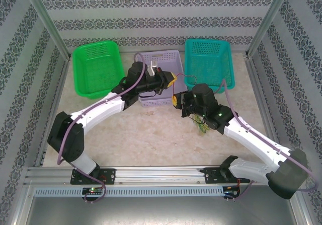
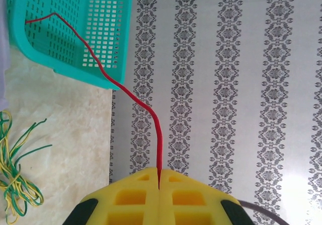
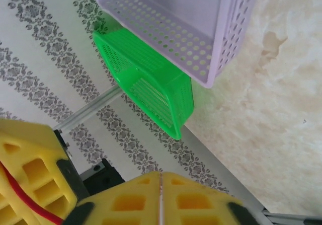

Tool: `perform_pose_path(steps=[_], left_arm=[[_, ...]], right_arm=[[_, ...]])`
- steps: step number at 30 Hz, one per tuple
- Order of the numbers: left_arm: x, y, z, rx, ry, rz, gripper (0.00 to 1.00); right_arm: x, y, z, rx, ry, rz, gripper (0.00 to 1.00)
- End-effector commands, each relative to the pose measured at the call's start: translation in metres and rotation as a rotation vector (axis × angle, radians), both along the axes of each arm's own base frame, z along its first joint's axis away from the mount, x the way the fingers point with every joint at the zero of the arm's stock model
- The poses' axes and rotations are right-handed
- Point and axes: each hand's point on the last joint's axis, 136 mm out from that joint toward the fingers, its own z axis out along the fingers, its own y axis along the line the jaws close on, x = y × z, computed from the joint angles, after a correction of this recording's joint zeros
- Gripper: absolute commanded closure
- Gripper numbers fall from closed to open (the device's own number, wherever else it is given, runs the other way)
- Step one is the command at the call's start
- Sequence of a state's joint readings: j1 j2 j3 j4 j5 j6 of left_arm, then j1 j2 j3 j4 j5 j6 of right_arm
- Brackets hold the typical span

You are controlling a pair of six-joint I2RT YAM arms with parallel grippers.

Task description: Untangle the cables

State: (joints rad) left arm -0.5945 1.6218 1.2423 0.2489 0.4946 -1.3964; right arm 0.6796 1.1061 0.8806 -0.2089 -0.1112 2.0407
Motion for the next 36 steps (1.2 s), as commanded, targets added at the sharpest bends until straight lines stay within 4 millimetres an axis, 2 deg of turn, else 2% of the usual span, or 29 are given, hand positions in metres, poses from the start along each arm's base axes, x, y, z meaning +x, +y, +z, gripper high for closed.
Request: perform_pose_path(steps=[1, 3, 5, 7, 8, 12, 15, 18, 22, 26, 32, 34, 36], left_arm=[[0.041, 0.032, 0.107, -0.205, -0.289, 0.21, 1.0], [0.038, 0.031, 0.109, -0.202, -0.292, 0.195, 1.0], [0.034, 0.027, 0.109, -0.197, -0.282, 0.162, 1.0], [0.026, 0.023, 0.108, -0.195, -0.273, 0.115, 1.0], [0.021, 0.018, 0.107, -0.182, -0.262, 0.076, 1.0], [0.002, 0.011, 0.093, -0.088, -0.244, -0.04, 1.0], [-0.013, 0.006, 0.084, -0.001, -0.258, -0.137, 1.0], [-0.029, 0.001, 0.079, 0.043, -0.283, -0.243, 1.0], [-0.045, -0.001, 0.072, 0.1, -0.308, -0.339, 1.0], [-0.052, -0.001, 0.067, 0.13, -0.314, -0.381, 1.0], [-0.06, -0.007, 0.06, 0.157, -0.325, -0.412, 1.0], [-0.062, -0.009, 0.059, 0.159, -0.328, -0.424, 1.0], [-0.065, -0.012, 0.059, 0.161, -0.336, -0.435, 1.0]], right_arm=[[-0.046, -0.004, -0.049, -0.045, 0.268, 0.0, 0.73], [-0.047, -0.018, -0.05, -0.087, 0.245, -0.029, 0.65], [-0.049, -0.043, -0.054, -0.159, 0.232, -0.054, 0.59], [-0.045, -0.075, -0.049, -0.264, 0.149, -0.063, 0.53], [-0.04, -0.094, -0.038, -0.336, 0.083, -0.065, 0.51], [-0.022, -0.142, 0.014, -0.515, -0.159, -0.065, 0.45], [0.0, -0.156, 0.058, -0.585, -0.322, -0.058, 0.42], [0.027, -0.151, 0.083, -0.591, -0.413, -0.025, 0.38], [0.066, -0.126, 0.088, -0.476, -0.432, 0.058, 0.32], [0.093, -0.096, 0.071, -0.268, -0.359, 0.073, 0.3], [0.104, -0.074, 0.044, -0.078, -0.242, 0.014, 0.3], [0.106, -0.072, 0.037, -0.058, -0.214, 0.001, 0.33], [0.109, -0.072, 0.031, -0.054, -0.189, -0.009, 0.42]])
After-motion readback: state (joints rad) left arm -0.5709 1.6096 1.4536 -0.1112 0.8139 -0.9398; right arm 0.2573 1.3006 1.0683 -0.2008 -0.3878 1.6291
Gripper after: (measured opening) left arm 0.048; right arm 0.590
